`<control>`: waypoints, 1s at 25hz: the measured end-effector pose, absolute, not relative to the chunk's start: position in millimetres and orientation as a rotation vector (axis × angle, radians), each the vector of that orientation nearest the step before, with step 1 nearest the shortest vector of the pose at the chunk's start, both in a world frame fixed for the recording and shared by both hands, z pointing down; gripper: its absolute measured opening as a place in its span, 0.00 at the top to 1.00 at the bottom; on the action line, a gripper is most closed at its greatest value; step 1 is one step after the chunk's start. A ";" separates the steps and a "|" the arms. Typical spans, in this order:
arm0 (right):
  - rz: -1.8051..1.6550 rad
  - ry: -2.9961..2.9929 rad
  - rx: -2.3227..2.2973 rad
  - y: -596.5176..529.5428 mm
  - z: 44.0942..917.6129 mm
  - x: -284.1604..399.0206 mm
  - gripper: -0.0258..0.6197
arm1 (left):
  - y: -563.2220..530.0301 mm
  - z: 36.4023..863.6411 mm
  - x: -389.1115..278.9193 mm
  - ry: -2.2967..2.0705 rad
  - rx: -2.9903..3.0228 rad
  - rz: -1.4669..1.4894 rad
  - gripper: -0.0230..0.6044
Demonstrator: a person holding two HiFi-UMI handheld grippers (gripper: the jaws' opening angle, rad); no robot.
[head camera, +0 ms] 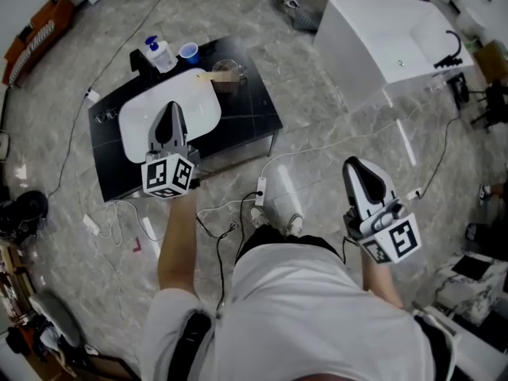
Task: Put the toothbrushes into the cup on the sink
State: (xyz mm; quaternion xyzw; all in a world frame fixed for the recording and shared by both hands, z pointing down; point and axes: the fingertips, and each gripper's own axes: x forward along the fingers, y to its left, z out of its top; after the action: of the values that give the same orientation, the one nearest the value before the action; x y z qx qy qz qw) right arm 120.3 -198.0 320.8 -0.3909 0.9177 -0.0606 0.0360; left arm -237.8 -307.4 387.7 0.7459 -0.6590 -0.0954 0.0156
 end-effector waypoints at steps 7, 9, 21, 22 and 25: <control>-0.162 2.836 -1.064 -199.1 310.5 105.3 0.88 | -236.0 377.3 -212.8 -2.080 2.331 -0.229 0.96; -0.159 2.843 -1.031 -199.7 309.7 102.3 0.88 | -215.0 373.0 -205.7 -2.107 2.334 -0.215 0.96; -0.172 2.880 -0.903 -201.9 315.5 85.5 0.88 | -111.3 360.2 -182.9 -2.238 2.234 -0.120 0.96; -0.171 2.884 -0.891 -200.8 315.8 83.5 0.88 | -106.0 362.7 -182.6 -2.241 2.221 -0.110 0.96; -0.168 2.895 -0.857 -197.0 314.3 78.4 0.88 | -92.3 361.9 -181.9 -2.261 2.199 -0.093 0.96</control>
State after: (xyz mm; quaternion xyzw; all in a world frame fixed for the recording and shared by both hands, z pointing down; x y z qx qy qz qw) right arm 78.4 -197.0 314.3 -0.2830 0.9557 -0.0555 0.0587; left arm -181.9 -92.3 361.9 0.6969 -0.7165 -0.0294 -0.0067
